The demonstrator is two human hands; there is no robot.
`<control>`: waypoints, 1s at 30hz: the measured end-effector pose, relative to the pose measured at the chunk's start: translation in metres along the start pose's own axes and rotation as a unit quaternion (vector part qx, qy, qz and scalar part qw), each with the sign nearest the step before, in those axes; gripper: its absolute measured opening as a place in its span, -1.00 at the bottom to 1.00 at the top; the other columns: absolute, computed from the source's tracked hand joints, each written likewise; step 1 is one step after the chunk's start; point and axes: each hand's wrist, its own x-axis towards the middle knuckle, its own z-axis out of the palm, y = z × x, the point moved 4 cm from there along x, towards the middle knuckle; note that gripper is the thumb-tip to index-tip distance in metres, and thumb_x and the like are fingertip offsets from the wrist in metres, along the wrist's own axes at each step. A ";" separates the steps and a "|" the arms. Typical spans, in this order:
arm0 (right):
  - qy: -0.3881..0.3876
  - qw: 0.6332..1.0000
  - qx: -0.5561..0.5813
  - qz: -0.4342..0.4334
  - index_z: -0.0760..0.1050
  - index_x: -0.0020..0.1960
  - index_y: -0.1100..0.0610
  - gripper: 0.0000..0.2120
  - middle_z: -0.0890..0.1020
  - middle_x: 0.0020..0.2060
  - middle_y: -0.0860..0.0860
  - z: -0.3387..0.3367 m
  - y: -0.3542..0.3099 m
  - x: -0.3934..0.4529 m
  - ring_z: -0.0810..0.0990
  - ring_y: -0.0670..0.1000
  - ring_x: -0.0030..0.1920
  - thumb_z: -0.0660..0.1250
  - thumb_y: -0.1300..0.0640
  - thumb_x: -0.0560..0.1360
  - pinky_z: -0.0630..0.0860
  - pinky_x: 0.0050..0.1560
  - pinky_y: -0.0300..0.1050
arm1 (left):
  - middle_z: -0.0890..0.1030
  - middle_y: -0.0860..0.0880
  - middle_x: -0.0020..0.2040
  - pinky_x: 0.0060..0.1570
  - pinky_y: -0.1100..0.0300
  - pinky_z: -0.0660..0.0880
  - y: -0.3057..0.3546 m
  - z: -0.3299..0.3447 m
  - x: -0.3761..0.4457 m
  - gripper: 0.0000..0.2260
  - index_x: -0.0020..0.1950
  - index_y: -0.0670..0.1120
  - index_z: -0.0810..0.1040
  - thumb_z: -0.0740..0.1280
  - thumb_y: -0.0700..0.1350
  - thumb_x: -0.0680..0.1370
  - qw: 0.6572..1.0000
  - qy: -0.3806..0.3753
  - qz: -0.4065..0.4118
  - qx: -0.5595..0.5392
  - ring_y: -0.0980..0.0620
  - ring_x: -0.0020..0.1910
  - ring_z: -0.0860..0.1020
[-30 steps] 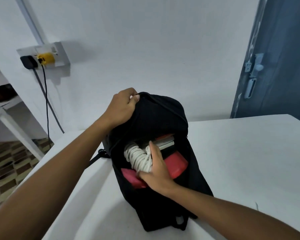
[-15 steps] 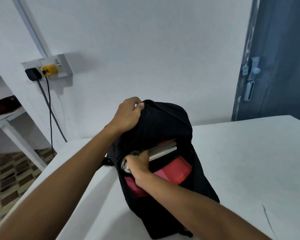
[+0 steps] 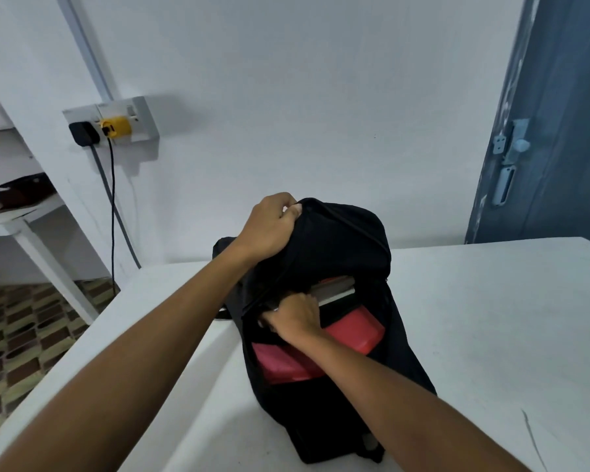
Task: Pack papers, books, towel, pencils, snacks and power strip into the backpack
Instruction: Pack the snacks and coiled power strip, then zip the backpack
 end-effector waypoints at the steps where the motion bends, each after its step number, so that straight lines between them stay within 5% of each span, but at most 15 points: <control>1: -0.007 1.000 -0.004 -0.001 0.60 0.10 0.17 -0.56 0.64 0.07 0.15 0.000 0.001 0.000 0.55 0.18 0.14 0.33 -0.16 0.44 0.37 0.21 -0.02 | 0.42 0.06 -0.38 -0.31 0.20 0.30 0.000 0.001 -0.002 -0.75 -0.25 -0.05 0.41 0.18 -0.08 0.63 1.000 -0.002 0.000 -0.002 0.09 -0.36 0.39; 6: -0.047 0.991 -0.107 -0.065 0.53 0.22 0.06 -0.59 0.58 0.17 0.13 -0.005 0.004 -0.021 0.52 0.20 0.19 0.27 -0.16 0.49 0.42 0.21 0.02 | 0.41 0.08 -0.37 -0.30 0.23 0.30 -0.007 0.012 -0.022 -0.76 -0.21 -0.10 0.42 0.17 -0.09 0.64 1.000 -0.025 0.004 -0.018 0.13 -0.37 0.37; 9: -0.144 0.974 -0.147 -0.091 0.50 0.19 0.16 -0.63 0.57 0.14 0.17 -0.022 0.008 -0.050 0.52 0.21 0.15 0.32 -0.04 0.49 0.46 0.13 0.00 | 0.41 0.04 -0.34 -0.25 0.19 0.31 -0.016 0.019 -0.039 -0.77 -0.20 -0.11 0.41 0.18 -0.09 0.64 0.999 -0.037 0.019 -0.036 0.11 -0.33 0.37; 14: -0.340 0.920 -0.075 -0.180 0.57 0.16 0.11 -0.65 0.64 0.01 0.04 -0.084 -0.002 -0.108 0.58 0.00 0.00 0.39 -0.05 0.46 0.53 0.06 -0.07 | 0.43 0.01 -0.39 -0.28 0.11 0.34 -0.029 0.044 -0.079 -0.80 -0.23 0.02 0.38 0.17 0.07 0.55 0.993 -0.085 0.073 -0.034 0.11 -0.38 0.37; 16: -0.384 0.903 0.067 -0.180 0.60 0.14 0.11 -0.76 0.69 -0.03 0.03 -0.116 -0.007 -0.118 0.65 -0.05 -0.05 0.39 0.11 0.49 0.57 0.01 -0.16 | 0.49 0.07 -0.39 -0.29 0.16 0.37 -0.030 0.053 -0.099 -0.81 -0.24 0.08 0.42 0.18 0.13 0.50 0.988 -0.122 0.098 -0.004 0.14 -0.38 0.42; 18: -0.339 0.891 0.258 -0.157 0.60 0.04 0.17 -0.86 0.69 -0.08 0.16 -0.145 -0.003 -0.112 0.69 0.05 -0.17 0.33 0.28 0.52 0.60 -0.21 -0.16 | 0.61 0.07 -0.20 -0.14 0.18 0.45 -0.033 0.061 -0.117 -0.75 -0.19 0.05 0.52 0.18 0.18 0.45 0.980 -0.158 0.122 0.029 0.17 -0.15 0.53; 20: -0.159 0.914 0.353 -0.119 0.58 -0.09 0.19 -0.86 0.69 -0.25 0.15 -0.165 0.019 -0.090 0.64 0.01 -0.38 0.28 0.35 0.53 0.44 -0.47 -0.26 | 0.65 0.11 -0.10 0.19 0.32 0.34 -0.041 0.069 -0.129 -0.67 -0.15 0.04 0.59 0.17 0.23 0.43 0.972 -0.185 0.129 0.065 0.20 0.25 0.43; 22: 0.039 0.941 0.330 -0.062 0.58 -0.17 0.13 -0.80 0.67 -0.34 0.06 -0.170 0.056 -0.065 0.60 -0.03 -0.45 0.28 0.37 0.51 0.40 -0.47 -0.29 | 0.66 0.16 -0.22 0.37 0.38 0.07 -0.048 0.077 -0.138 -0.67 -0.20 0.06 0.62 0.20 0.26 0.43 0.963 -0.196 0.151 0.106 0.20 0.44 0.22; 24: 0.138 0.962 0.236 -0.011 0.59 -0.16 0.09 -0.76 0.67 -0.27 0.02 -0.161 0.098 -0.045 0.64 -0.03 -0.30 0.27 0.39 0.47 0.51 -0.25 -0.25 | 0.65 0.16 -0.23 0.45 0.27 0.02 -0.051 0.081 -0.142 -0.69 -0.23 0.06 0.61 0.23 0.24 0.45 0.963 -0.176 0.160 0.126 0.17 0.46 0.20; 27: 0.065 0.995 0.078 -0.003 0.61 0.12 0.16 -0.58 0.65 0.07 0.05 -0.133 0.144 -0.036 0.59 0.04 0.11 0.19 0.46 0.39 0.41 0.10 -0.29 | 0.61 0.08 -0.25 0.37 0.02 0.31 -0.043 0.075 -0.142 -0.75 -0.26 -0.02 0.58 0.27 0.09 0.48 0.975 -0.047 0.177 0.123 0.04 0.24 0.49; 30: -0.004 0.998 -0.034 -0.054 0.54 0.26 0.12 -0.57 0.61 0.15 0.05 -0.113 0.159 -0.033 0.49 0.09 0.21 0.23 0.36 0.44 0.42 0.20 -0.14 | 0.55 0.09 -0.32 -0.07 0.06 0.44 -0.023 0.075 -0.134 -0.82 -0.28 -0.07 0.56 0.31 -0.02 0.47 0.968 0.049 0.204 0.135 0.02 -0.10 0.52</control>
